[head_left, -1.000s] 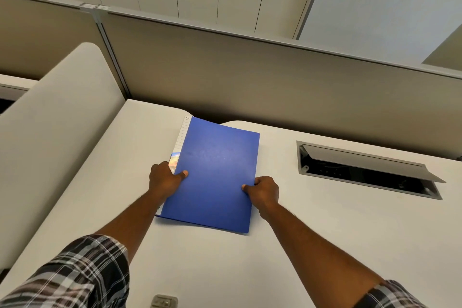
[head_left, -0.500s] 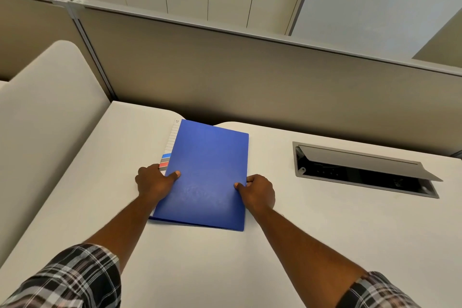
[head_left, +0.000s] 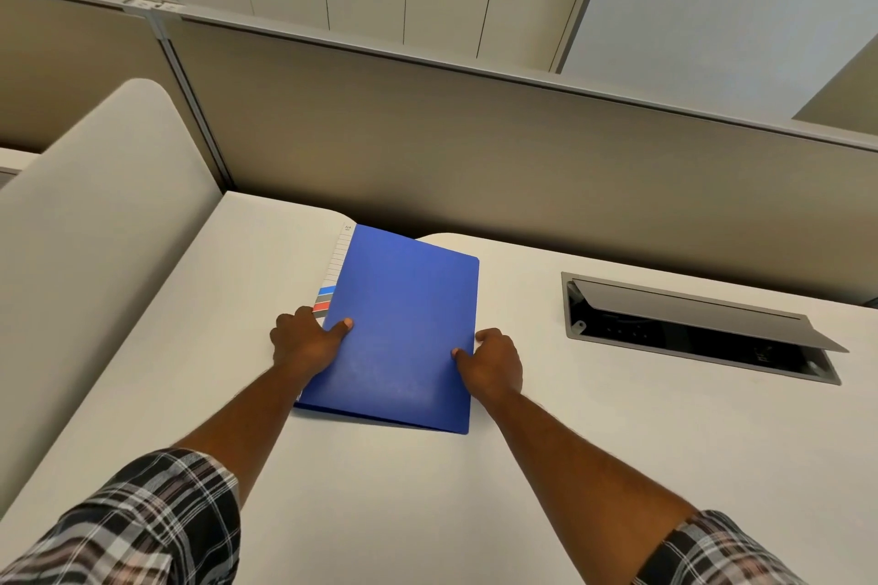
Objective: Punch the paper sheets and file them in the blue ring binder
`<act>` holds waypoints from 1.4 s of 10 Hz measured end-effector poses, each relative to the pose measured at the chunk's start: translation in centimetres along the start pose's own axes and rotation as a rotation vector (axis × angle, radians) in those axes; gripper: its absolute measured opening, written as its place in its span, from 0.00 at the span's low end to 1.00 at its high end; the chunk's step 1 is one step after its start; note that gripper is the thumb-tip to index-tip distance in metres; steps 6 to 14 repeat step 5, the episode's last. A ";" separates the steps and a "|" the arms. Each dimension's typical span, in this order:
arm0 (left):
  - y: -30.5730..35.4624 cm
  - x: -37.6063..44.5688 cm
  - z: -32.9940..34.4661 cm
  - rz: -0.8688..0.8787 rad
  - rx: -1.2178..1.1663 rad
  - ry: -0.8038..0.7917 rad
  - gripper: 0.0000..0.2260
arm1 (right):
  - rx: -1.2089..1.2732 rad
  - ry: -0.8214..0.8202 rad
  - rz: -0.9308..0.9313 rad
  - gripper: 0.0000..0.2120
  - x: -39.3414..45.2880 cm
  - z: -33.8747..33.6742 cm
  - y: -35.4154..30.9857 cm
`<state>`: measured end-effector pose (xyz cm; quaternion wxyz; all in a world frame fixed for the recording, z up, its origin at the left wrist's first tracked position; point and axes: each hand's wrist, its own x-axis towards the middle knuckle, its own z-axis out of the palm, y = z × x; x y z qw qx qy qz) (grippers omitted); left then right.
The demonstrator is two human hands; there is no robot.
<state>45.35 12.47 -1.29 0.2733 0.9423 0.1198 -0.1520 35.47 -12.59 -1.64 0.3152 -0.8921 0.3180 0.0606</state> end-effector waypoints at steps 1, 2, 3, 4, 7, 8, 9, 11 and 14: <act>-0.1 -0.2 -0.3 -0.002 -0.023 -0.002 0.31 | 0.035 0.000 -0.007 0.22 0.0 -0.1 0.1; 0.0 -0.9 -0.5 -0.004 -0.027 -0.001 0.31 | 0.066 -0.014 0.000 0.24 -0.2 -0.4 0.0; 0.3 -2.3 -1.3 0.002 -0.040 0.013 0.32 | 0.082 -0.074 0.015 0.30 -1.0 -1.4 0.0; 0.6 -3.8 -2.0 0.031 -0.048 0.022 0.32 | 0.098 -0.093 0.010 0.32 -1.9 -2.2 0.1; 1.2 -6.5 -2.5 0.150 -0.109 0.022 0.32 | 0.096 -0.076 -0.021 0.33 -3.8 -3.6 0.3; 1.2 -6.5 -2.5 0.150 -0.109 0.022 0.32 | 0.096 -0.076 -0.021 0.33 -3.8 -3.6 0.3; 1.2 -6.5 -2.5 0.150 -0.109 0.022 0.32 | 0.096 -0.076 -0.021 0.33 -3.8 -3.6 0.3; 1.2 -6.5 -2.5 0.150 -0.109 0.022 0.32 | 0.096 -0.076 -0.021 0.33 -3.8 -3.6 0.3; 1.2 -6.5 -2.5 0.150 -0.109 0.022 0.32 | 0.096 -0.076 -0.021 0.33 -3.8 -3.6 0.3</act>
